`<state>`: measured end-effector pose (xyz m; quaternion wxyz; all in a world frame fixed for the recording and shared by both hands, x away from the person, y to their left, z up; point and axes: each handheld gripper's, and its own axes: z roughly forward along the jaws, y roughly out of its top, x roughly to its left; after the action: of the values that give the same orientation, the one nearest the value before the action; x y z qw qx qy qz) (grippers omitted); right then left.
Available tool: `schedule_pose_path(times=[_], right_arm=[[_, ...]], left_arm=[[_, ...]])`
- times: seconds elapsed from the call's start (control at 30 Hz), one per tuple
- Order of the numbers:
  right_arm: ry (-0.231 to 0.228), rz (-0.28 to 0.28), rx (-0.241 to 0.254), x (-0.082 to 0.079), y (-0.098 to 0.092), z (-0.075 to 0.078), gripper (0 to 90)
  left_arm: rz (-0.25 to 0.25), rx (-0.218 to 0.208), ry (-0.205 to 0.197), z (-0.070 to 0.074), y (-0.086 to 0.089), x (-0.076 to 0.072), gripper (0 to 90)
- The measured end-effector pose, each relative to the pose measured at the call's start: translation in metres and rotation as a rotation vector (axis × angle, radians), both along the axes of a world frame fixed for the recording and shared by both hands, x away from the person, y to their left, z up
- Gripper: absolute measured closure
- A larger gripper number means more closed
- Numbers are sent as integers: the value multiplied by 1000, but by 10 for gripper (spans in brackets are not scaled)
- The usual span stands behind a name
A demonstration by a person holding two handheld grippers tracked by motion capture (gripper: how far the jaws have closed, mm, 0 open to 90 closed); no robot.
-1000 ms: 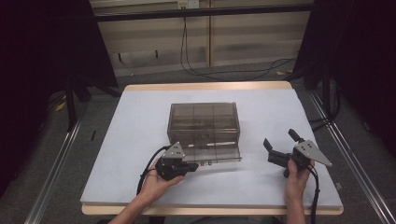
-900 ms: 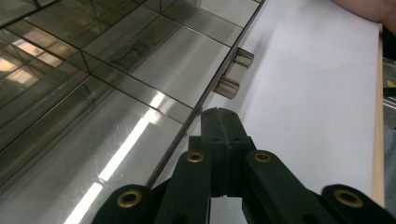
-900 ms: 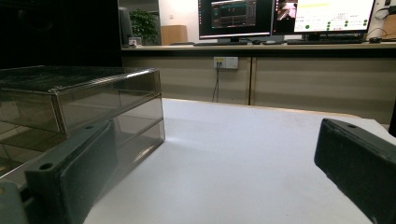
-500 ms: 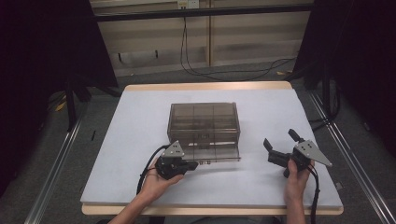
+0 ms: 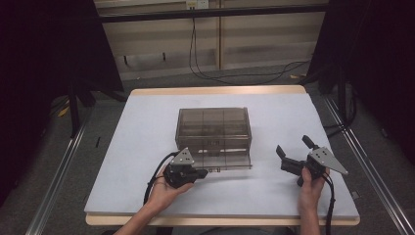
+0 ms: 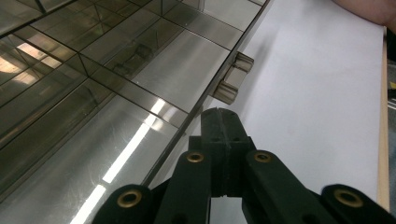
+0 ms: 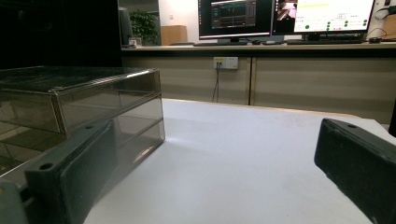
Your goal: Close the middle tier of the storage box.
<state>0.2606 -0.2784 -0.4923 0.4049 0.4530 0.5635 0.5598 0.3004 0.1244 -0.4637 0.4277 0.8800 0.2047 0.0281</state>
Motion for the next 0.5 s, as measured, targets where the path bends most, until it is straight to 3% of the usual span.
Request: schedule_pose_path(times=[0.5], right_arm=[[0,0,1,0,0,0,0]], left_arm=[[10,-13,-1,1,-1,1,900]])
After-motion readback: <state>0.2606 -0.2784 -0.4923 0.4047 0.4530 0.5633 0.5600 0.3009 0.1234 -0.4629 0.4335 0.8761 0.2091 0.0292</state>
